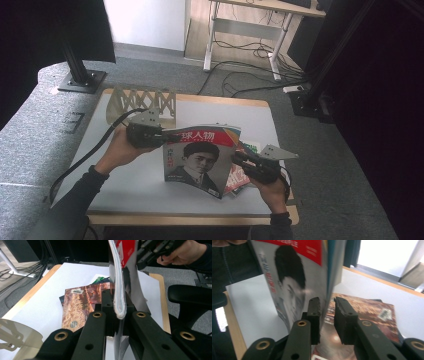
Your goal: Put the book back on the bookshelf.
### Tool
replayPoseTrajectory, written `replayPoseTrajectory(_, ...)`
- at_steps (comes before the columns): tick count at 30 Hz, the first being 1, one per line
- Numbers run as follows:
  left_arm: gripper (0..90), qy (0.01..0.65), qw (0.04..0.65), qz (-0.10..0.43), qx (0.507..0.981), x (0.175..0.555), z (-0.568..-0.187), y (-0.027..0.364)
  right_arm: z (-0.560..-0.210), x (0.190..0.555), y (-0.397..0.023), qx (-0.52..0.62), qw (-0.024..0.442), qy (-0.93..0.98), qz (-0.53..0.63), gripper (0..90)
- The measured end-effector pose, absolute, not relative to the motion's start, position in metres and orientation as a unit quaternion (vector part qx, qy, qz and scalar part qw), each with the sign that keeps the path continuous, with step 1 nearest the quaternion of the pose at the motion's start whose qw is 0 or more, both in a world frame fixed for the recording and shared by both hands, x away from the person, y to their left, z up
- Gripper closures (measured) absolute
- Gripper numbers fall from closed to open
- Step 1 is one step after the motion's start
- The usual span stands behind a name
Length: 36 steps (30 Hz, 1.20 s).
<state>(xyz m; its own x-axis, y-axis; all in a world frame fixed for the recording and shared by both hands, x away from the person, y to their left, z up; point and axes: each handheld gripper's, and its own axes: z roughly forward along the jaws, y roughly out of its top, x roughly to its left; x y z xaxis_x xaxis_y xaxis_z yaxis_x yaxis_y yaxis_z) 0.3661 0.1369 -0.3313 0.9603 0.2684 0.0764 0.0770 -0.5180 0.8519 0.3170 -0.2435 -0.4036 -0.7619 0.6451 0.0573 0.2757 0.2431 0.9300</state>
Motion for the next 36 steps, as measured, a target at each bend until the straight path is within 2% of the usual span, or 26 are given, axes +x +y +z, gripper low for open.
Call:
replayPoseTrajectory(4,86.1,0.101,0.480,0.097,0.866,0.366,-0.331,0.136,-0.412,0.318,-0.257,0.328,0.187,0.765,0.521,61.3)
replayPoseTrajectory(13,86.1,0.106,0.471,0.086,0.871,0.369,-0.329,0.138,-0.448,0.329,-0.285,0.449,0.218,0.748,0.438,30.0)
replayPoseTrajectory(20,85.0,0.107,0.449,0.082,0.883,0.369,-0.323,0.135,-0.494,0.331,-0.308,0.508,0.224,0.731,0.398,14.2)
replayPoseTrajectory(24,85.0,0.107,0.448,0.084,0.884,0.367,-0.323,0.131,-0.514,0.327,-0.316,0.524,0.215,0.732,0.378,11.1)
replayPoseTrajectory(36,86.7,0.124,0.461,0.079,0.875,0.373,-0.325,0.127,-0.527,0.316,-0.323,0.506,0.201,0.753,0.370,13.0)
